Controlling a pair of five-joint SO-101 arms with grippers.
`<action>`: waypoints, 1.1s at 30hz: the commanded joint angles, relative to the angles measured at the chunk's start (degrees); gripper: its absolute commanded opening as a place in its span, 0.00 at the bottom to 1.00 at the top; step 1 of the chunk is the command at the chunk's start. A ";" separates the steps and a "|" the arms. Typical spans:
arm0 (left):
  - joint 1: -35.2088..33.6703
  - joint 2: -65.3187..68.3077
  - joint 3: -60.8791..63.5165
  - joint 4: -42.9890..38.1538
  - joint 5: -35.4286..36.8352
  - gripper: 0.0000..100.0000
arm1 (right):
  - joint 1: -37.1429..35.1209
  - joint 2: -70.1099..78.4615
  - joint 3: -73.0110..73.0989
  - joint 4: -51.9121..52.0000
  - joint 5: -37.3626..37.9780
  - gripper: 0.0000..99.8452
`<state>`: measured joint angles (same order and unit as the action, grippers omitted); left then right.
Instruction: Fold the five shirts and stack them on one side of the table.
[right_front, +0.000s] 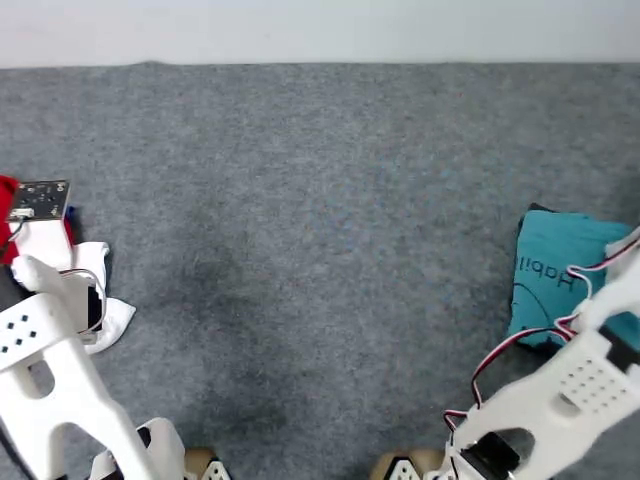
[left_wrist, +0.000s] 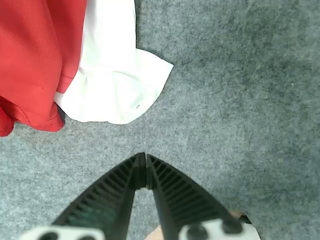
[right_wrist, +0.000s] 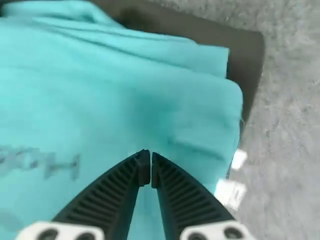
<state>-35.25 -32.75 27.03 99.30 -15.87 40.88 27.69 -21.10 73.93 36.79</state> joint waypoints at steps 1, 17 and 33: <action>0.18 -1.58 -0.22 0.62 -0.44 0.00 | -3.56 -10.24 -4.13 9.01 -0.70 0.01; -0.26 -1.67 -9.63 1.23 -0.44 0.01 | -13.23 -25.10 -0.26 28.97 -5.45 0.01; -9.85 -1.05 -6.90 -13.89 -19.25 0.20 | -14.02 -51.65 34.46 28.88 -11.16 0.01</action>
<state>-44.40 -32.75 19.56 90.42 -31.96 27.96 -18.99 10.20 100.57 26.24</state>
